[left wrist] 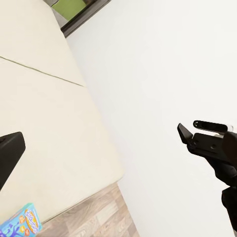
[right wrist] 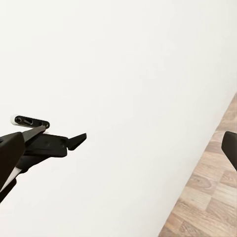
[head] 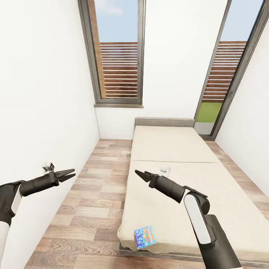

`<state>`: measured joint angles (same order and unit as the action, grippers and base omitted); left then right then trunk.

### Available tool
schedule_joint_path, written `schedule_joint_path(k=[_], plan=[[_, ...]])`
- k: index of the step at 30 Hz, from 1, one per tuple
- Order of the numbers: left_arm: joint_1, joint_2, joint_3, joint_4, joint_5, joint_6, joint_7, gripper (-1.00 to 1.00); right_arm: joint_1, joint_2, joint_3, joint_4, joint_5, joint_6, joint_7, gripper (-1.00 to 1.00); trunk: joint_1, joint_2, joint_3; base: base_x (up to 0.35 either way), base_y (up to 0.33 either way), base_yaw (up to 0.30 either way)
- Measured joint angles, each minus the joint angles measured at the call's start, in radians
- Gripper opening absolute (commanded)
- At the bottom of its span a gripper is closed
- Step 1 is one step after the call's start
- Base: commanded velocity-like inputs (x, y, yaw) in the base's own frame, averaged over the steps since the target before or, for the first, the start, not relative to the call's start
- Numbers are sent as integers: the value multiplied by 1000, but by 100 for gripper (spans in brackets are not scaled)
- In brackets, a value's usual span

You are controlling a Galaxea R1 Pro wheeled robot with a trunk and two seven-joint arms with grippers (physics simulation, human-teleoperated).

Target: Put all the toys in the child's room - the three board games (two on the bed and one on the table), the two jigsaw puzzles on the table, and the tennis ball on the table - inside the toy box on the table in the child's room.

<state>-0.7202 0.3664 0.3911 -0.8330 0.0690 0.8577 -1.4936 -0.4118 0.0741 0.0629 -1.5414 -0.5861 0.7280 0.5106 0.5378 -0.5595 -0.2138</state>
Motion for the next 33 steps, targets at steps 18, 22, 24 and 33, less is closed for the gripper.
schedule_joint_path(k=[18, 22, 24, 33], plan=[[0, 0, 0, 0, 0, 0, -1, 100, 0, -7, -4, 0, -2, 1, 7, 100, 0, 0, 0, 0, 0, 0], [0, 0, 0, 0, 0, 0, -1, 100, 0, -6, -4, 1, -3, 1, 5, 100, 0, 0, 0, 0, 0, 0], [0, 0, 1, 0, 0, 0, -1, 100, 0, -5, -4, 1, -3, 1, 4, 100, 0, 0, 0, 0, 0, 0], [0, 0, 1, 0, 0, 0, -1, 100, 0, -6, -4, 2, -3, 1, -1, 100, 0, 0, 5, 0, 0, 0]])
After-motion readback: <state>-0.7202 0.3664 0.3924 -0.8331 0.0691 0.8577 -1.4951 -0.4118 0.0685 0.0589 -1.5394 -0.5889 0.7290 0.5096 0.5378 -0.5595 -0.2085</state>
